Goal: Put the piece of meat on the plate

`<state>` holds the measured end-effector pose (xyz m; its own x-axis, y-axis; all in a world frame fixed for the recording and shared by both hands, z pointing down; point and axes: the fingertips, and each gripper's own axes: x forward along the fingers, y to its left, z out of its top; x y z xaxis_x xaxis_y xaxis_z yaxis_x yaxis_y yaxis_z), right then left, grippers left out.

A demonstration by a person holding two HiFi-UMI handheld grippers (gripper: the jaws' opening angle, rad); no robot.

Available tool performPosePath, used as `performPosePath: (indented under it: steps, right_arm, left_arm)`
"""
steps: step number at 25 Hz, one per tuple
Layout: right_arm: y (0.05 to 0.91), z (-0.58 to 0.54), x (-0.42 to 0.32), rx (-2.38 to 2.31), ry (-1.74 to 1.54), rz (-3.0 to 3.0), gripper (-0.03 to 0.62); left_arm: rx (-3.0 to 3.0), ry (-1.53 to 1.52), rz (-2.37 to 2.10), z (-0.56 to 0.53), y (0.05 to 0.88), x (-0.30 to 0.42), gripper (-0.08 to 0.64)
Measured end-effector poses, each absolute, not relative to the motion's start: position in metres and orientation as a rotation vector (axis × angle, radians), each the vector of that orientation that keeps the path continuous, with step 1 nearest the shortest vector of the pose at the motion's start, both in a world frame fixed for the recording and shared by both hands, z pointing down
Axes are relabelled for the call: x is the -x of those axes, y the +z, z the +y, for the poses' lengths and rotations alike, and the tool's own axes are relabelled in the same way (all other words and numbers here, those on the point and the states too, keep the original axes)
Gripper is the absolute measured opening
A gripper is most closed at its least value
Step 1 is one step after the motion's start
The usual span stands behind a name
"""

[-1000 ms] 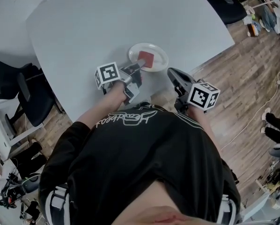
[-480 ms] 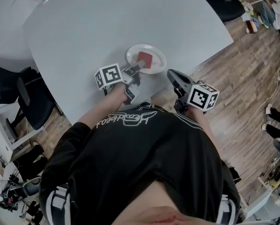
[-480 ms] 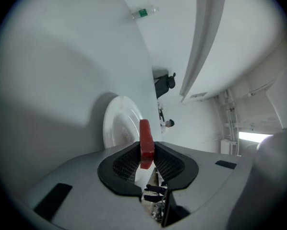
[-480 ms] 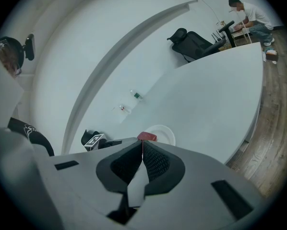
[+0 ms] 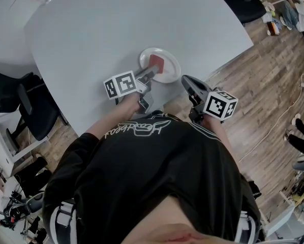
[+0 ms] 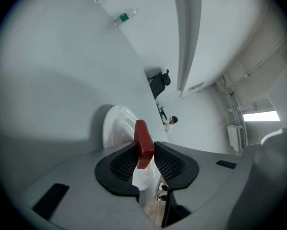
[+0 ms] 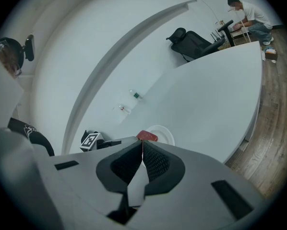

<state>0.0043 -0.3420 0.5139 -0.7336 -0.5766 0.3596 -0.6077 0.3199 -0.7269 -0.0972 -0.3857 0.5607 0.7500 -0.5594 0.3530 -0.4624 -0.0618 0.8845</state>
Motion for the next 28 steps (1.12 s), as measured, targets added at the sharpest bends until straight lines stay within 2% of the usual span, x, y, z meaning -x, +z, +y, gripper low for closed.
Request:
performPosePath:
  steps: [12,23,28]
  right_arm:
    - [0.514,-0.341,-0.007,-1.133,1.427,-2.521,0.011]
    - [0.518,-0.334,-0.008,-1.12,1.432,-2.516,0.011]
    - [0.517,-0.332,-0.007,-1.111,1.432,-2.518,0.011]
  left_arm:
    - [-1.871,0.068,-0.979,-0.39,0.56,0.101,0.2]
    - [-2.068,0.338,-1.169,-0.388,0.566,0.11,0.253]
    - [-2.089,0.369,-1.195,-0.386,0.565,0.112,0.255]
